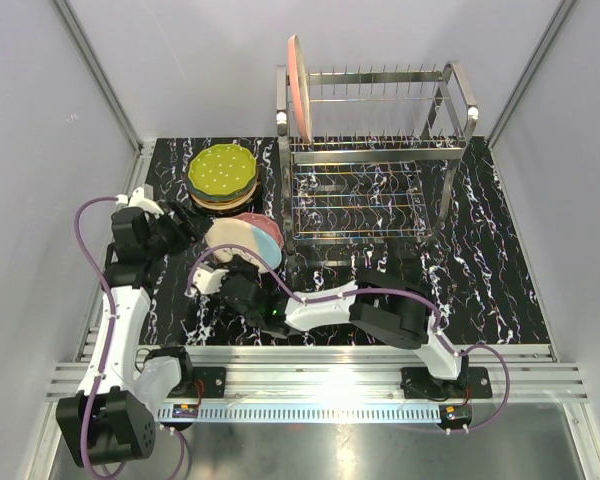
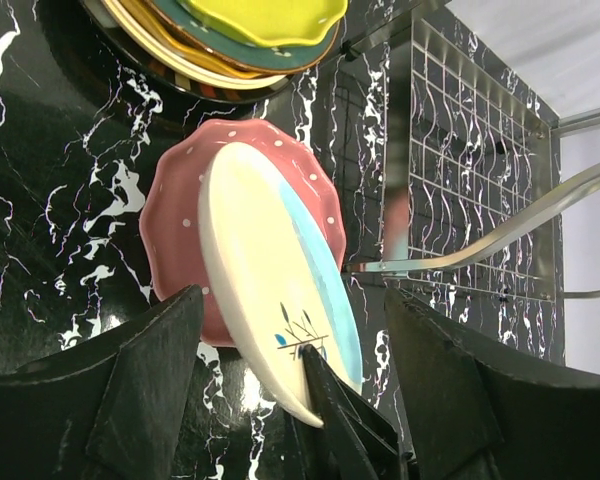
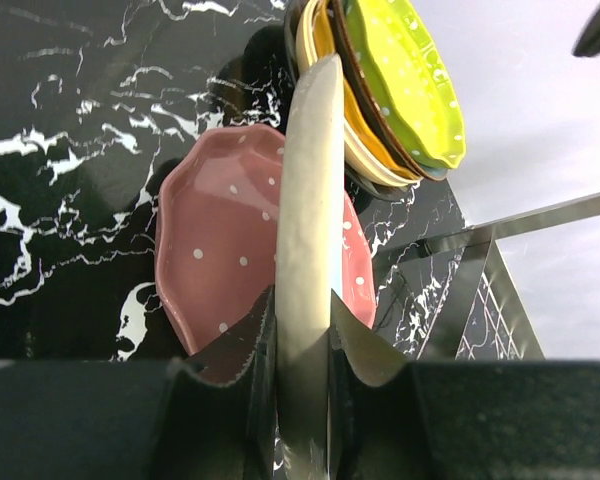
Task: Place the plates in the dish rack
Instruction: Insert the plate into the dish rack
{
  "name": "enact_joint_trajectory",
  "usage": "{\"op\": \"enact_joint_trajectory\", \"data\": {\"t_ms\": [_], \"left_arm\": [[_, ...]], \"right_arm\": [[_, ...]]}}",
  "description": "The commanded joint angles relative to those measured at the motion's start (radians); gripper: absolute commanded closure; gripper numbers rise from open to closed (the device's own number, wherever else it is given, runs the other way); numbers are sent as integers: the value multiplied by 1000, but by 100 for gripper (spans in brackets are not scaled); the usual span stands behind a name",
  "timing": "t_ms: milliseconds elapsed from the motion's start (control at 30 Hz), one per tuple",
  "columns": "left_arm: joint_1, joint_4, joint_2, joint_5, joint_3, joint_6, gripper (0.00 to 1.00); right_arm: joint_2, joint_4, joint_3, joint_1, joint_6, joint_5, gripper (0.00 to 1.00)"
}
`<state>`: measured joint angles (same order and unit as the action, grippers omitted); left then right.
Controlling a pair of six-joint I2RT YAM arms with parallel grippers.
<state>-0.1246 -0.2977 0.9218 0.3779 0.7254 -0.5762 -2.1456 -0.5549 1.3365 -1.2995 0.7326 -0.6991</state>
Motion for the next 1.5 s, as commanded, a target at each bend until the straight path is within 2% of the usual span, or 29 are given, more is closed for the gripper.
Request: {"op": "enact_joint_trajectory", "data": {"t_ms": [0,200,333,433,500,567,600,667,700,733,900,1000,1100,1267,1467], "left_arm": [[5,35,-29,-19,20,7,24],[5,-3,-47,-88,31,22,24],[5,-24,-60,-137,35,21,18],[5,-37,-58,-160,39,21,19],[5,-34,-58,-155,35,19,26],[5,-31,-54,-146,31,18,40],[5,-32,-54,-145,32,18,57],[5,-31,-52,-145,31,16,74],[5,-34,-51,-146,31,15,95],[5,-35,-52,-149,31,15,100],[5,-31,-49,-146,29,10,100],[5,-37,-43,-143,32,10,73],[5,-37,-35,-131,34,10,57],[5,-35,-34,-128,31,10,48],[5,-35,-37,-132,32,12,38]], "right_arm": [[119,-134,13,5,-27,-73,100],[180,-122,9,5,-87,-68,100],[237,-105,-10,6,-149,-63,100],[295,-100,-33,2,-171,-57,100],[335,-96,-43,-10,-142,-65,100],[372,-89,-49,-21,-125,-71,100],[389,-85,-59,-38,-121,-71,100],[436,-57,-75,-56,-117,-65,100],[456,-40,-91,-73,-122,-60,100],[475,-10,-100,-86,-137,-53,100],[627,171,-141,-135,-237,6,100],[707,254,-148,-173,-263,21,100],[771,329,-114,-227,-234,-8,100],[842,357,10,-325,-150,-102,100],[872,299,151,-331,-47,-175,100]]}}
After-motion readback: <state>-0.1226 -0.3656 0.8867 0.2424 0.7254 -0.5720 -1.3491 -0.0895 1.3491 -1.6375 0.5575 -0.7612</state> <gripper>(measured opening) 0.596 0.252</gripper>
